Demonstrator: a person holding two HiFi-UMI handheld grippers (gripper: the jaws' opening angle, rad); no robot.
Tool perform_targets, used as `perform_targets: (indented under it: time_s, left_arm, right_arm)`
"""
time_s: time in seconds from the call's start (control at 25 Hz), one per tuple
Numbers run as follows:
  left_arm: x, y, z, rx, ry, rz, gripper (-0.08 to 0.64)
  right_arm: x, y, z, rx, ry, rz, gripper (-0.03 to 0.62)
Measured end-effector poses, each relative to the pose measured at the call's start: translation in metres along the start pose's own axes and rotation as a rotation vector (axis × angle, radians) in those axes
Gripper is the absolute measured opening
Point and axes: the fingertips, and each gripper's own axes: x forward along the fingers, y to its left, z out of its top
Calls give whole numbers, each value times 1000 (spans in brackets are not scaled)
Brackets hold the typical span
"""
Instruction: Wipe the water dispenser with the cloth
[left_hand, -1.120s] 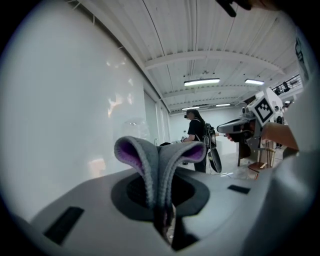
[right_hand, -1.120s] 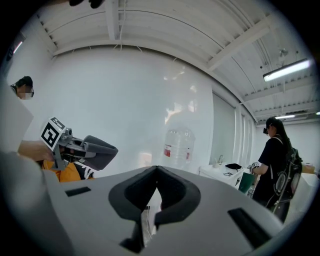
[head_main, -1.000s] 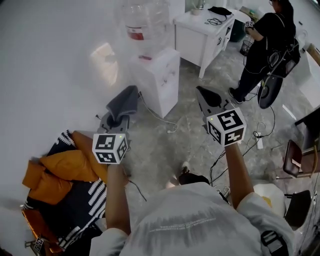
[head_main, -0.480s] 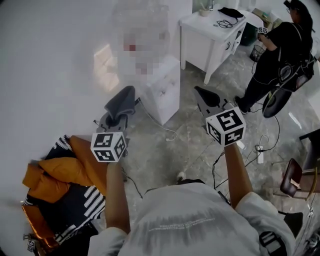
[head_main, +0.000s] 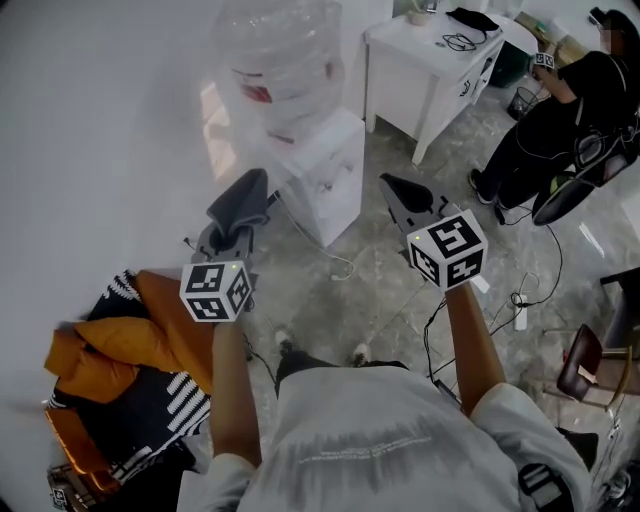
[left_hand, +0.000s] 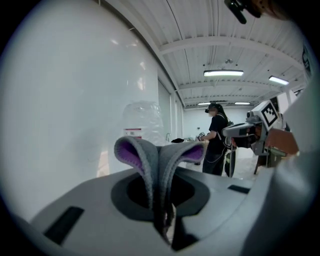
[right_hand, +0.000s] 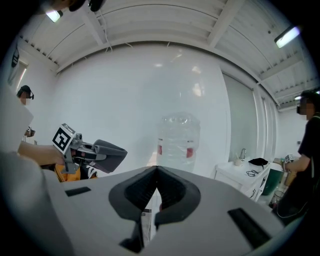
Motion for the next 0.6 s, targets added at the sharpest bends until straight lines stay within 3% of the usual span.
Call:
perform_targets:
  time_s: [0.32, 0.6]
  left_arm:
    - [49, 51, -13, 1, 14, -73, 46]
    - [103, 142, -28, -5, 43, -120, 46]
  right_arm:
    - [55, -2, -7, 57, 28, -71, 14]
    - [133, 13, 0, 108, 30, -134, 14]
